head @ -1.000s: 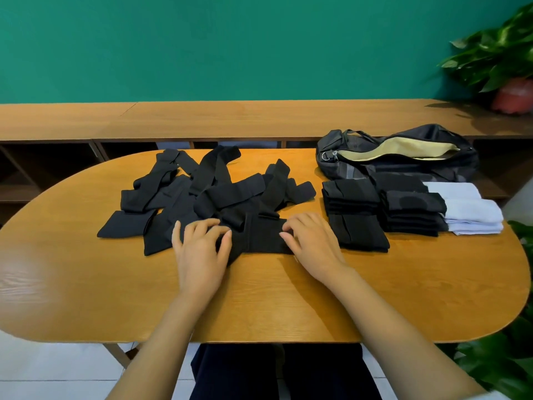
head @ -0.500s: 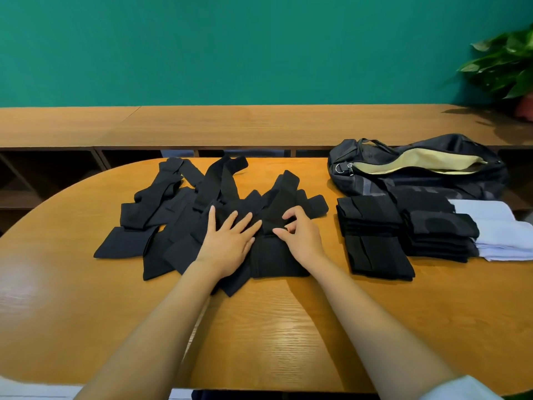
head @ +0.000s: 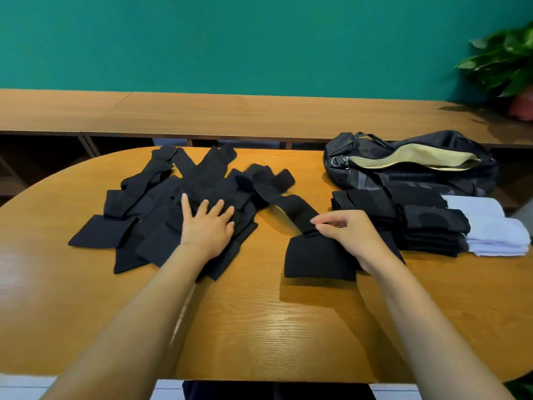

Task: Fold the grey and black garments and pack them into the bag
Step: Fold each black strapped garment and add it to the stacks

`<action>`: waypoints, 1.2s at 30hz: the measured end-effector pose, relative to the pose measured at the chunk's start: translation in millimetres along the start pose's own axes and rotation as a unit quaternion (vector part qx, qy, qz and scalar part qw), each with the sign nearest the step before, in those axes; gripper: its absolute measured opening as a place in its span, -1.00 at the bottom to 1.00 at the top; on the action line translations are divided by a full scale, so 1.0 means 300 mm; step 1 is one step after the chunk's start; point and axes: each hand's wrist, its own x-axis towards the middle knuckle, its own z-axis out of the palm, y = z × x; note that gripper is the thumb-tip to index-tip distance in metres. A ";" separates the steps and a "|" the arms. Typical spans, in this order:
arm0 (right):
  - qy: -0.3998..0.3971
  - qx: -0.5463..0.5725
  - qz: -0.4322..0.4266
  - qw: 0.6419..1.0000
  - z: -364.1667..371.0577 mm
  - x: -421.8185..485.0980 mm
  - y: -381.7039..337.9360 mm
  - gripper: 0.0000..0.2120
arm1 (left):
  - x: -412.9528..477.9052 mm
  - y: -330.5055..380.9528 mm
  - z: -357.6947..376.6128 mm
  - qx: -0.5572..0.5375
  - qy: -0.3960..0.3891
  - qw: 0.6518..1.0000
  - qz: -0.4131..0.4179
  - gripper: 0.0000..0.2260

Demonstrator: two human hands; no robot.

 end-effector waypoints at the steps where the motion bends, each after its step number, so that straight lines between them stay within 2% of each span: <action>1: 0.000 0.004 0.008 1.000 -0.030 -0.011 0.003 -0.85 | 0.007 -0.016 -0.003 0.003 -0.012 1.000 -0.008 -0.54; 7: -0.084 -0.010 0.016 0.996 0.020 -0.048 0.035 -0.70 | 0.003 -0.026 0.008 0.000 -0.016 1.000 -0.016 -0.52; 14: -0.168 -0.042 0.045 0.984 0.085 -0.085 0.116 -0.50 | -0.067 0.017 0.015 -0.005 0.058 0.998 -0.002 -0.54; 18: -0.221 -0.020 0.036 0.974 0.083 -0.107 0.136 -0.40 | -0.153 0.105 -0.003 -0.083 0.113 0.990 0.030 -0.57; 19: -0.221 -0.046 0.022 0.974 0.083 -0.115 0.139 -0.39 | -0.184 0.132 -0.007 -0.109 0.124 0.985 0.039 -0.58; 21: -0.191 -0.181 -0.017 0.965 0.081 -0.139 0.135 -0.39 | -0.252 0.189 -0.010 -0.174 0.129 0.974 0.062 -0.60; 23: -0.119 -0.337 -0.056 0.932 0.080 -0.171 0.131 -0.40 | -0.322 0.244 -0.005 -0.236 0.111 0.961 0.088 -0.60; 25: -0.045 -0.416 -0.099 0.903 0.083 -0.201 0.128 -0.46 | -0.382 0.286 0.012 -0.269 0.095 0.953 0.105 -0.59; 27: -0.021 -0.427 -0.153 0.891 0.093 -0.218 0.138 -0.54 | -0.422 0.307 0.034 -0.271 0.088 0.953 0.104 -0.58; 29: -0.057 -0.441 -0.177 0.878 0.107 -0.226 0.158 -0.55 | -0.443 0.311 0.050 -0.273 0.083 0.954 0.091 -0.57; 32: -0.109 -0.460 -0.162 0.866 0.124 -0.224 0.198 -0.49 | -0.452 0.300 0.054 -0.278 0.080 0.954 0.076 -0.55; 36: -0.088 -0.401 -0.182 0.893 0.124 -0.229 0.209 -0.45 | -0.461 0.265 0.053 -0.313 0.082 0.940 0.110 -0.39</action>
